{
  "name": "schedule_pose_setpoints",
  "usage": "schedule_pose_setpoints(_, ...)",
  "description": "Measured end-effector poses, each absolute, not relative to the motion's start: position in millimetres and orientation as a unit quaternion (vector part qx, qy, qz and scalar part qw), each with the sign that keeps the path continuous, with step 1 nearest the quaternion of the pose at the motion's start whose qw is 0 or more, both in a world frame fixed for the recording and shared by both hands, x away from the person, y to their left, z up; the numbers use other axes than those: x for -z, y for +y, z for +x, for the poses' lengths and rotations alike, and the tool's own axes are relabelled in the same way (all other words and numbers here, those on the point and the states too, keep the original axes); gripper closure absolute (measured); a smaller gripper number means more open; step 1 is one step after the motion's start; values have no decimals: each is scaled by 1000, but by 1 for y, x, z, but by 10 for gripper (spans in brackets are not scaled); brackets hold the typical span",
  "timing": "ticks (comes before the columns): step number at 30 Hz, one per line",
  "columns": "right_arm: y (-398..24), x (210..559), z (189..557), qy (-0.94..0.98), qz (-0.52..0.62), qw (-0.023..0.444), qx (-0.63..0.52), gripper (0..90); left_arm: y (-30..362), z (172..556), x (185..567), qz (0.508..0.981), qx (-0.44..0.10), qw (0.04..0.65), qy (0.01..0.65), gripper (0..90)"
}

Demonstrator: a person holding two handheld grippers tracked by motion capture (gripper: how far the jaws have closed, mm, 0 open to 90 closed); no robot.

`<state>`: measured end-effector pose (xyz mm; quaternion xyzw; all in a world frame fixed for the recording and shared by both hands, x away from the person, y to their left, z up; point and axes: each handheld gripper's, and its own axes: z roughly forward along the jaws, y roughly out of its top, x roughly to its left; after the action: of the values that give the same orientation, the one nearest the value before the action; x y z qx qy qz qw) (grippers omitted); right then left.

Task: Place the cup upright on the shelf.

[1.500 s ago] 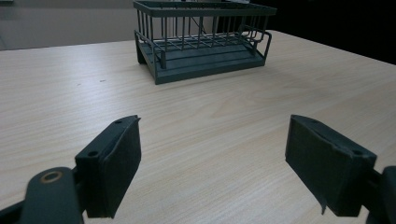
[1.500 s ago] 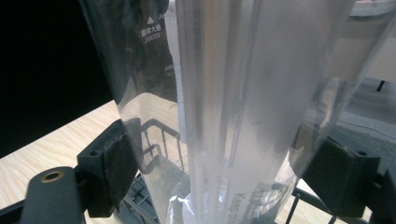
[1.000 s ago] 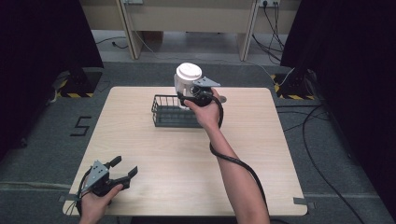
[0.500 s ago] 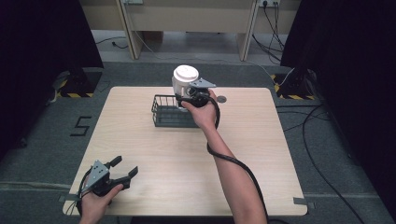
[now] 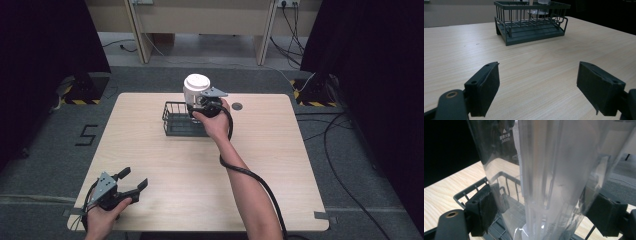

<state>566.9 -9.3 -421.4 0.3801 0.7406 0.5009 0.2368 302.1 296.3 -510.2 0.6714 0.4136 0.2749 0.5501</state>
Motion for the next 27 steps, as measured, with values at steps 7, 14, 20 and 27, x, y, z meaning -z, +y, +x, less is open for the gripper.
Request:
schedule_pose_setpoints(7,-8,430,568,745,385,234,-492,185,295,302,511,672,-274,550,414,178)
schedule_pose_setpoints(14,-7,437,569,748,392,230,-483,184,295,302,511,673,-274,549,413,178)
schedule_pose_setpoints(20,-6,441,570,750,394,225,-481,184,295,302,510,672,-274,551,412,178)
schedule_pose_setpoints(27,-5,442,568,750,392,231,-479,181,295,302,510,673,-274,550,411,179)
